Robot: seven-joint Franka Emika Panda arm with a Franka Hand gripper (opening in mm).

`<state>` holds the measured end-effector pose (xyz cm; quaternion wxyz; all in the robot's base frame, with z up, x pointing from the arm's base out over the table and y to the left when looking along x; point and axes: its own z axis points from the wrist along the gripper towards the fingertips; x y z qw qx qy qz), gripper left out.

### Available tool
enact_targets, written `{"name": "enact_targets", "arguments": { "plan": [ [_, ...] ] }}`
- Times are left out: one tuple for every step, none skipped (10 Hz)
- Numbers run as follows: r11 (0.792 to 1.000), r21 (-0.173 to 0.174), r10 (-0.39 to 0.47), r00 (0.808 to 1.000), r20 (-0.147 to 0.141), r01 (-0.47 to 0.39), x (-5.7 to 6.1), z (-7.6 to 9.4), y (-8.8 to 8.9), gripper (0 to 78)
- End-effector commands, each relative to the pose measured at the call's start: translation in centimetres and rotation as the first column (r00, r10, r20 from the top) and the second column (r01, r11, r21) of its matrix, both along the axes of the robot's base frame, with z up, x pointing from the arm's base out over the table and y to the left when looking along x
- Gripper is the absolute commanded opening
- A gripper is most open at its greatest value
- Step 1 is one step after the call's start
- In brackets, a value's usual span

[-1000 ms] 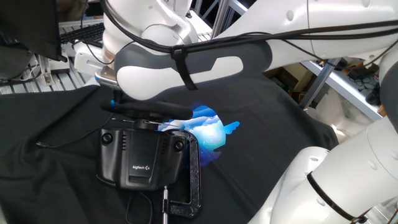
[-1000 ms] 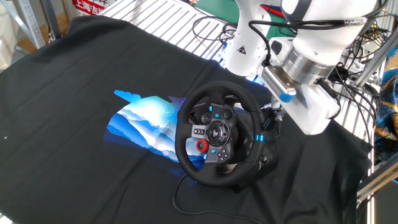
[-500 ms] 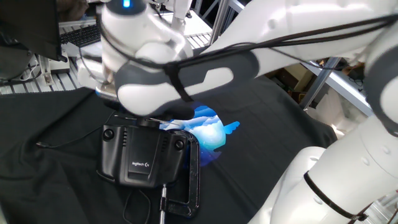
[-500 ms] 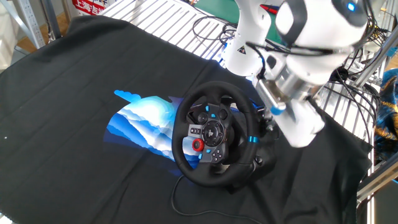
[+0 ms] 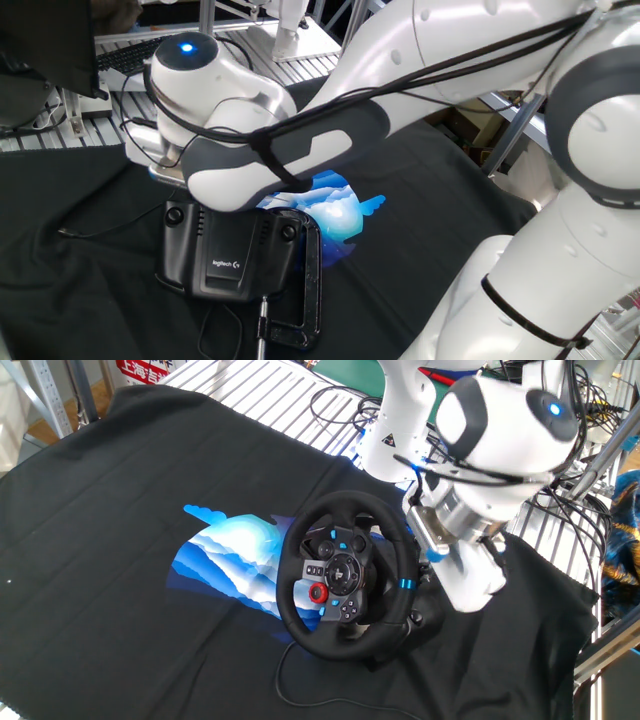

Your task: Rotate the steering wheel 90 degrees clockwise

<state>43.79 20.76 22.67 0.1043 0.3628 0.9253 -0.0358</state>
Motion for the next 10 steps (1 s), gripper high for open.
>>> {"name": "enact_targets", "arguments": {
  "plan": [
    [1.0, 0.009, -0.01, 0.999, -0.042, 0.01, -0.9, 0.3, 0.1, 1.5],
    [1.0, 0.021, -0.006, 0.998, -0.069, 0.007, -0.9, 0.4, 0.1, 1.5],
    [0.999, 0.046, -0.002, 0.995, -0.095, 0.007, -0.9, 0.4, 0.1, 1.5],
    [0.999, 0.051, -0.002, 0.995, -0.099, 0.007, -0.9, 0.4, 0.1, 1.5],
    [0.996, 0.086, 0.003, 0.992, -0.126, 0.007, -1.0, 0.9, 0.1, 1.5],
    [0.993, 0.118, 0.01, 0.99, -0.142, 0.007, -1.1, 1.5, 0.1, 1.5],
    [0.991, 0.132, 0.022, 0.987, -0.157, -0.001, -1.2, 2.0, 0.1, 1.5],
    [0.991, 0.137, 0.024, 0.986, -0.167, -0.001, -1.3, 2.5, 0.1, 1.5],
    [0.99, 0.139, 0.03, 0.984, -0.178, -0.005, -1.3, 2.9, 0.2, 1.5],
    [0.99, 0.14, 0.034, 0.982, -0.184, -0.008, -1.3, 3.1, 0.2, 1.5]
  ]
}}
